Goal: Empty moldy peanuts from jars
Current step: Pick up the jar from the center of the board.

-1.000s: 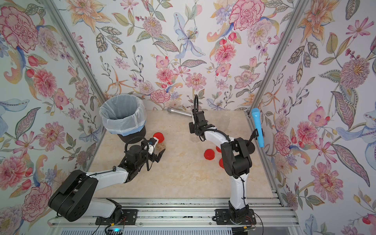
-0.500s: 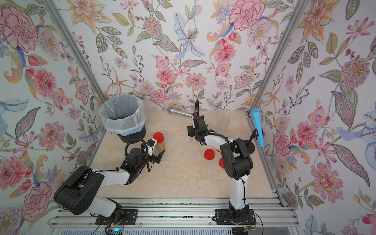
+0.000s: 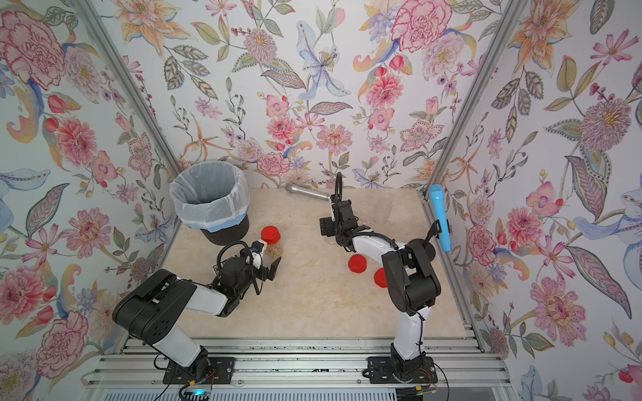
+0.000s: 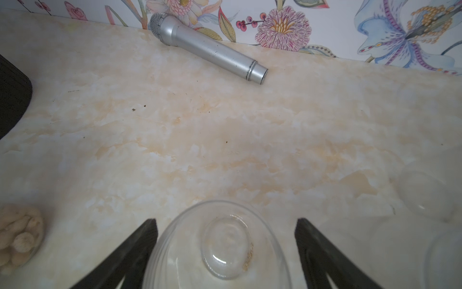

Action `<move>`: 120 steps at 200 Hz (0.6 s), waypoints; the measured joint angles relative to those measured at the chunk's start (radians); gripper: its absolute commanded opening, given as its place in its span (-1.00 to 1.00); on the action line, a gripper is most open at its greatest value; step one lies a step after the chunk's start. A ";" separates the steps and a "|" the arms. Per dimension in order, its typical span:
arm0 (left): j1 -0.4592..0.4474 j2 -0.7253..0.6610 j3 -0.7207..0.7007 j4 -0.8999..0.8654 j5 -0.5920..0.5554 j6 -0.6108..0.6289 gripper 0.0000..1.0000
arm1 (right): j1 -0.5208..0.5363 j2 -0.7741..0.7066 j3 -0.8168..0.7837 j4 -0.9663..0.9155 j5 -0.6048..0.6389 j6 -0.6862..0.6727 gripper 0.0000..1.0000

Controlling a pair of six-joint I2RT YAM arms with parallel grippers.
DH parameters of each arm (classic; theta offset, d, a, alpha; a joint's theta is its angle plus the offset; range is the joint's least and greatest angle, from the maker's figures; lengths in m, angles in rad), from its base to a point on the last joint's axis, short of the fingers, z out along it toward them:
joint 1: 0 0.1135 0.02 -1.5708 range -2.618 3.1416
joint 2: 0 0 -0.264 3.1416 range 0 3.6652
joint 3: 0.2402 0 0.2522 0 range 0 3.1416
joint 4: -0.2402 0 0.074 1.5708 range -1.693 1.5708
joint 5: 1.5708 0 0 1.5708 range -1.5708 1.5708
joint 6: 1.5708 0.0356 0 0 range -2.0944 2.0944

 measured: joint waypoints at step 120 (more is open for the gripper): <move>-0.001 0.150 0.018 0.156 -0.024 -0.053 0.93 | 0.122 -0.233 -0.042 -0.009 -0.054 -0.032 0.74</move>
